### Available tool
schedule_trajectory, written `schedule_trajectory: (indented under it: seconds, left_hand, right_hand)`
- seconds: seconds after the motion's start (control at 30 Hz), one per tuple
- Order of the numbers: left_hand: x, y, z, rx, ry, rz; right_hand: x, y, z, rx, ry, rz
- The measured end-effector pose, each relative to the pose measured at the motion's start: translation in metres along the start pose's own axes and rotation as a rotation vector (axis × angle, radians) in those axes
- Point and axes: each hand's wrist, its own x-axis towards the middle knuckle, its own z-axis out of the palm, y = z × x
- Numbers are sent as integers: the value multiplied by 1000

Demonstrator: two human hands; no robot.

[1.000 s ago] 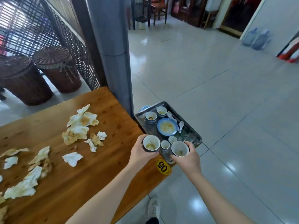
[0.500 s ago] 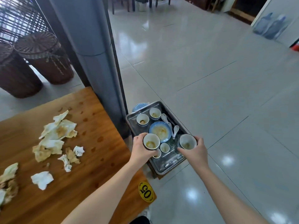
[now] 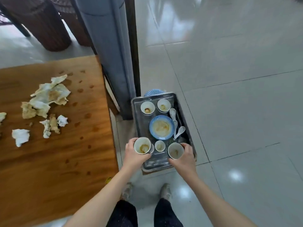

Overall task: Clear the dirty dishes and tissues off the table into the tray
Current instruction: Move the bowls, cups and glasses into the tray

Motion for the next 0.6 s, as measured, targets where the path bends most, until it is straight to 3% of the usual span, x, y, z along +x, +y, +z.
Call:
schedule_trajectory:
  seconds: [0.37, 0.6]
  left_hand:
    - [3, -78, 71, 41, 100, -116]
    - [29, -136, 109, 159, 89, -241]
  right_hand:
    - [25, 82, 70, -117, -248, -86]
    - [49, 117, 113, -323, -268, -87]
